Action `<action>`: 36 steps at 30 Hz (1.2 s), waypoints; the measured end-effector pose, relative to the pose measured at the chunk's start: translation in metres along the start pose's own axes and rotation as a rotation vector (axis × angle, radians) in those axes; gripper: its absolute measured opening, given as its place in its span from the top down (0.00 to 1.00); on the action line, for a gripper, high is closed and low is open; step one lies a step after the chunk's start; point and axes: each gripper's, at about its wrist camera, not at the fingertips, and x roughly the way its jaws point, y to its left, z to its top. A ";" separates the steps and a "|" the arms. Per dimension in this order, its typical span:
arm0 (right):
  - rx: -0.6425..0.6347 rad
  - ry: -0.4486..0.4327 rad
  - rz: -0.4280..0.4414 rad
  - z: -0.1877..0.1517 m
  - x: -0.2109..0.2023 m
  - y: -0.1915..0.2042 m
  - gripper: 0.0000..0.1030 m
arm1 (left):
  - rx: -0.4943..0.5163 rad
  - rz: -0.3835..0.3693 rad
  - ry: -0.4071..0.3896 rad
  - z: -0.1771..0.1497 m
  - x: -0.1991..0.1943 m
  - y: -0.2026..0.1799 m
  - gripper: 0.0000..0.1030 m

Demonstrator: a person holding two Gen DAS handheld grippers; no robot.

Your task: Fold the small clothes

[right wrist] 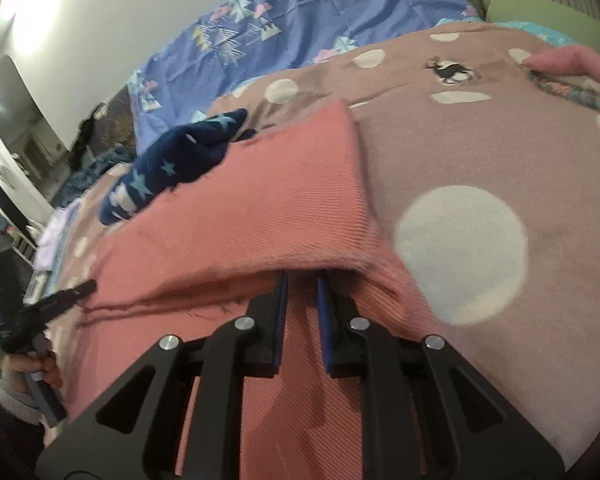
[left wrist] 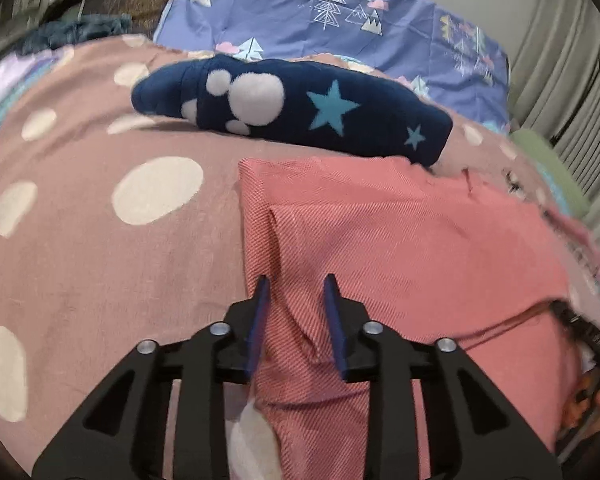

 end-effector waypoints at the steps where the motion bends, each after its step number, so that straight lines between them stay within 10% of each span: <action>1: -0.006 0.005 -0.008 -0.001 -0.004 0.001 0.86 | 0.025 0.027 -0.010 0.001 -0.003 -0.006 0.70; 6: -0.164 -0.061 -0.033 0.002 -0.026 0.023 0.84 | 0.075 -0.110 -0.141 0.002 -0.041 -0.036 0.70; 11: -0.272 0.011 -0.181 0.009 0.002 0.033 0.90 | 0.175 -0.076 0.005 -0.020 0.007 -0.070 0.69; 17: -0.304 0.065 -0.287 0.005 0.006 0.028 0.88 | 0.178 -0.078 -0.010 -0.029 0.012 -0.066 0.65; 21: -0.318 0.007 -0.153 0.019 -0.019 0.049 0.81 | 0.216 -0.038 -0.011 -0.033 0.013 -0.075 0.63; 25: -0.420 -0.027 -0.182 0.039 -0.005 0.070 0.72 | 0.233 -0.015 -0.016 -0.034 0.011 -0.081 0.63; 28: -0.390 0.168 -0.242 0.033 0.045 0.042 0.72 | 0.219 -0.034 -0.017 -0.033 0.011 -0.077 0.63; 36: -0.340 0.064 -0.182 0.072 0.016 0.039 0.68 | 0.211 -0.045 -0.015 -0.032 0.012 -0.077 0.62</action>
